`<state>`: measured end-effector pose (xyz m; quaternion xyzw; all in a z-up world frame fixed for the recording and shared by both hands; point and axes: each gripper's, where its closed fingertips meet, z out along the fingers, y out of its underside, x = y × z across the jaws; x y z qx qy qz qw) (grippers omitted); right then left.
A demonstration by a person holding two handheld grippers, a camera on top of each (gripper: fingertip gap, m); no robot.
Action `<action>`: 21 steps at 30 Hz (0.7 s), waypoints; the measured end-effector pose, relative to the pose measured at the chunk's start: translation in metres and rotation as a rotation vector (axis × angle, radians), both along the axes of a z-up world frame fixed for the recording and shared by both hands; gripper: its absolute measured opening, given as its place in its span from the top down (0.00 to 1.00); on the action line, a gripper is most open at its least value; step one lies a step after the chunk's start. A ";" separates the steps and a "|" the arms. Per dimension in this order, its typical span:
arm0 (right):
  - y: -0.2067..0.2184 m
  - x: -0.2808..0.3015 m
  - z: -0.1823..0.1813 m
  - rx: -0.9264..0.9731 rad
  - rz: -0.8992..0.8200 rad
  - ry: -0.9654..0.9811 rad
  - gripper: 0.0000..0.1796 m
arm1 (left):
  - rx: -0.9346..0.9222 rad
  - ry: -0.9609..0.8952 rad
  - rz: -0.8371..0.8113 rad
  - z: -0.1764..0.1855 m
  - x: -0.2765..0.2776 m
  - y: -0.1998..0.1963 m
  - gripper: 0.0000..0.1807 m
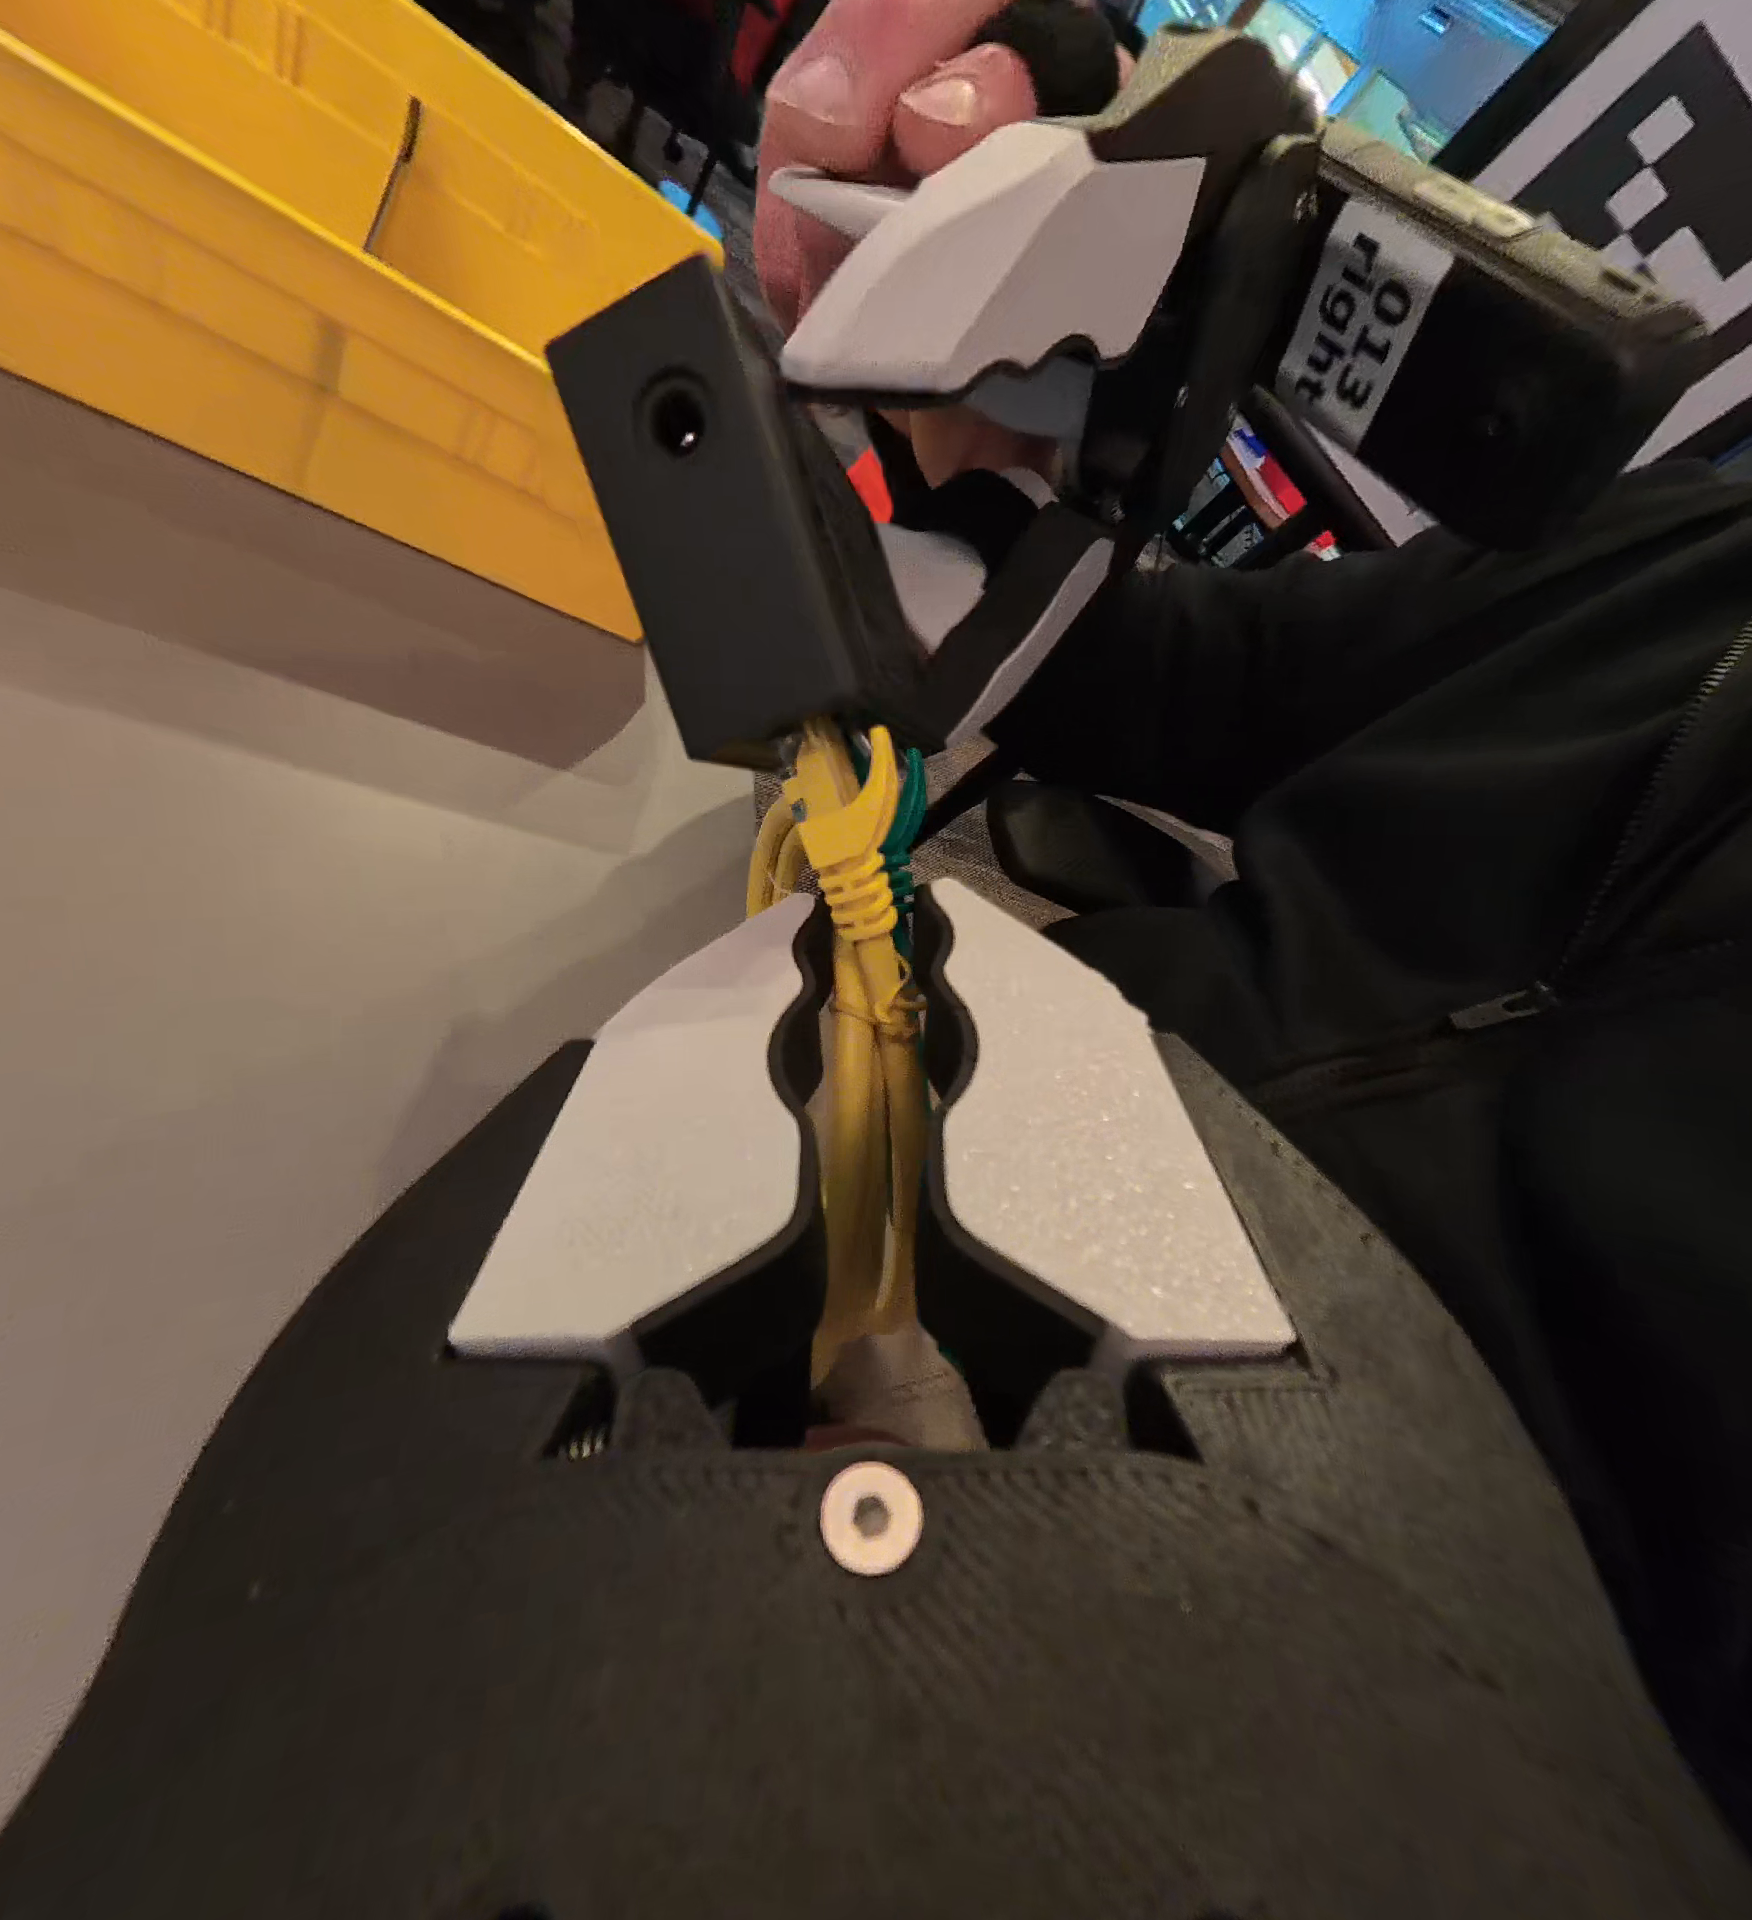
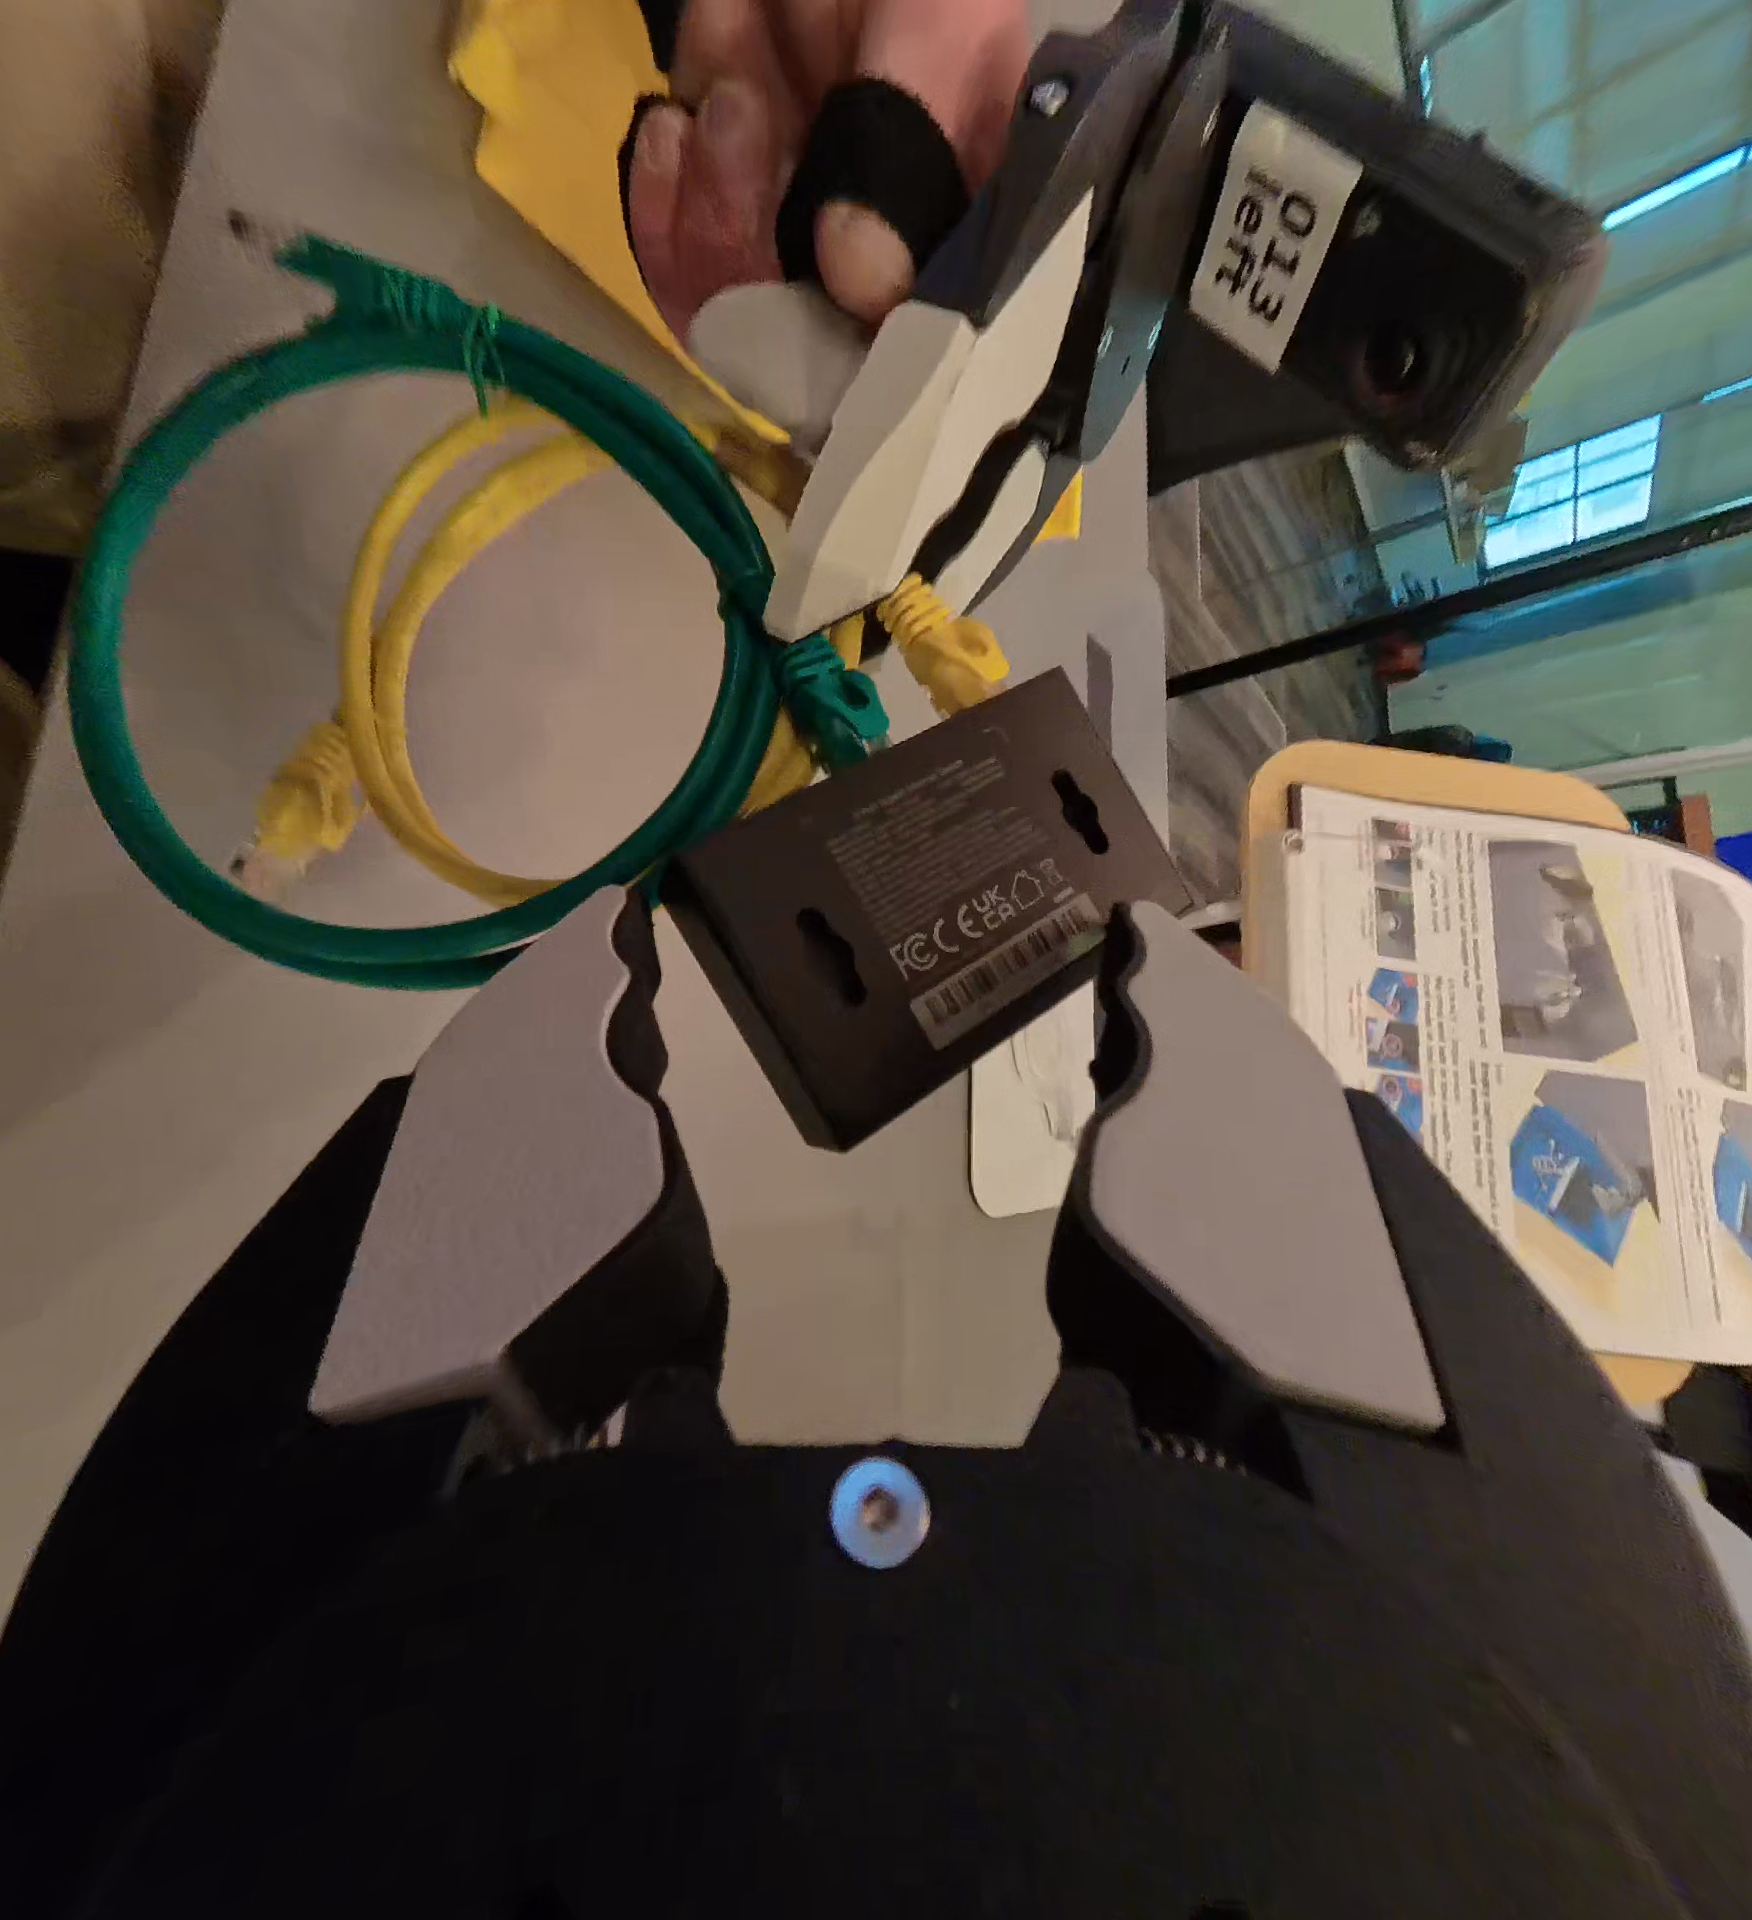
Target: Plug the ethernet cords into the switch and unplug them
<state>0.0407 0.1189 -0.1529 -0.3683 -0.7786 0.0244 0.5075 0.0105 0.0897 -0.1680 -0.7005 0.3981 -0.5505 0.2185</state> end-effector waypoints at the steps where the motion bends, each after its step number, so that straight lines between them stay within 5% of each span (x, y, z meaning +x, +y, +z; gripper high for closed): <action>1: 0.006 0.001 -0.004 0.040 -0.016 -0.004 0.57 | -0.007 -0.008 0.004 -0.001 -0.001 0.002 0.92; 13: 0.022 -0.001 0.010 0.725 -0.112 0.098 0.64 | -0.136 -0.079 0.003 0.008 0.006 0.005 0.93; 14: 0.025 -0.002 0.008 0.734 -0.112 0.101 0.72 | -0.143 -0.095 0.004 0.011 0.007 0.005 0.93; 21: 0.035 -0.003 -0.003 0.609 -0.129 0.047 0.84 | -0.210 -0.118 -0.026 0.009 0.014 0.000 0.90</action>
